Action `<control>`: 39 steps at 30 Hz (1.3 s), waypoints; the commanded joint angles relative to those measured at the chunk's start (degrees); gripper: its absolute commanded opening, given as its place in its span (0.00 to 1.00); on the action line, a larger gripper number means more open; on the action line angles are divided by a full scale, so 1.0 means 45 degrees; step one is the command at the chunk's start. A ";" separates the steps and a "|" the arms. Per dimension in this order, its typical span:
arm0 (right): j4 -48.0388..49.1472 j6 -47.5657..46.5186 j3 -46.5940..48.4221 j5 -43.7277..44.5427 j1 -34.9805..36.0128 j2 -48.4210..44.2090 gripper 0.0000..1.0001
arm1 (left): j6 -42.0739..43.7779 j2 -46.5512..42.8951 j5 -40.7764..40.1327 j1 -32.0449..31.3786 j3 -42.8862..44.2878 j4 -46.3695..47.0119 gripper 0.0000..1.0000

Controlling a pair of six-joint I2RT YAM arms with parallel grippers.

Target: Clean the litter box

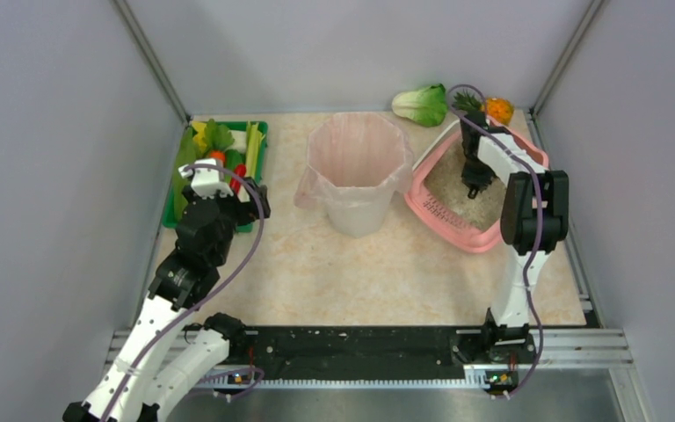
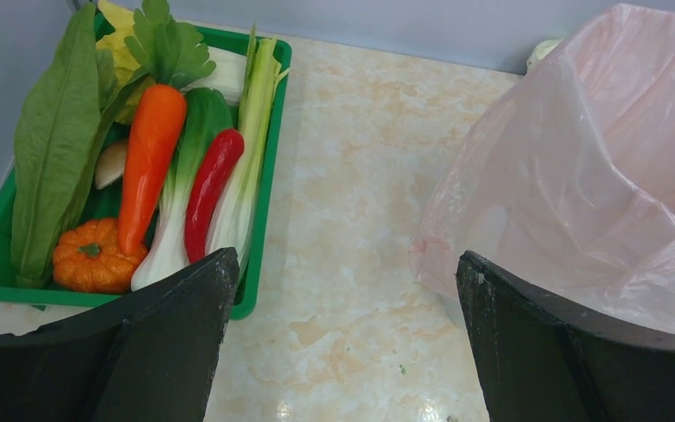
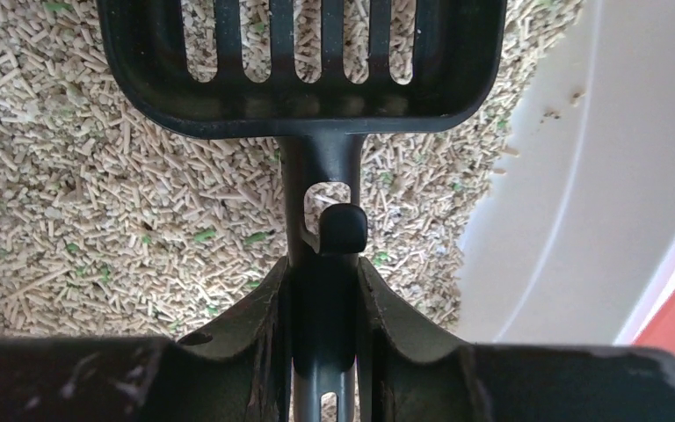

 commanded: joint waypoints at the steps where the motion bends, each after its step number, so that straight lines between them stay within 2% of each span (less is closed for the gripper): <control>1: 0.1934 -0.0582 -0.0666 0.0419 -0.0279 -0.1620 0.00 | 0.0040 -0.0262 0.0042 -0.0022 0.0342 0.0516 0.99; 20: 0.2114 -0.1432 -0.3126 -0.1654 0.0293 -0.3915 0.00 | -0.0097 -0.1022 0.0403 -0.0013 0.0166 0.0421 0.99; 26: 0.1827 -0.1662 -0.3508 -0.0925 0.0668 -0.4549 0.00 | -0.0156 -0.1208 0.0503 -0.0027 0.0148 0.0333 0.99; 29: 0.1532 -0.1485 -0.3688 0.1005 0.0790 -0.4982 0.00 | -0.0176 -0.1309 0.0516 -0.0026 0.0122 0.0294 0.99; 30: 0.1485 -0.1514 -0.3727 0.1107 0.0781 -0.5114 0.00 | -0.0195 -0.1332 0.0521 -0.0021 0.0126 0.0283 0.99; 32: 0.1631 -0.2078 -0.3778 -0.0034 0.0882 -0.5293 0.00 | -0.0236 -0.1407 0.0524 -0.0019 0.0087 0.0294 0.99; 35: 0.1491 -0.2212 -0.3963 0.2248 0.1380 -0.5565 0.00 | -0.0228 -0.1398 0.0597 -0.0029 0.0095 0.0320 0.99; 37: 0.1755 -0.2652 -0.4138 0.1130 0.1412 -0.5735 0.00 | -0.0252 -0.1384 0.0593 -0.0016 0.0098 0.0366 0.99; 39: 0.1551 -0.2513 -0.4260 0.2294 0.1512 -0.5713 0.00 | -0.0210 -0.1363 0.0665 -0.0012 0.0092 0.0398 0.99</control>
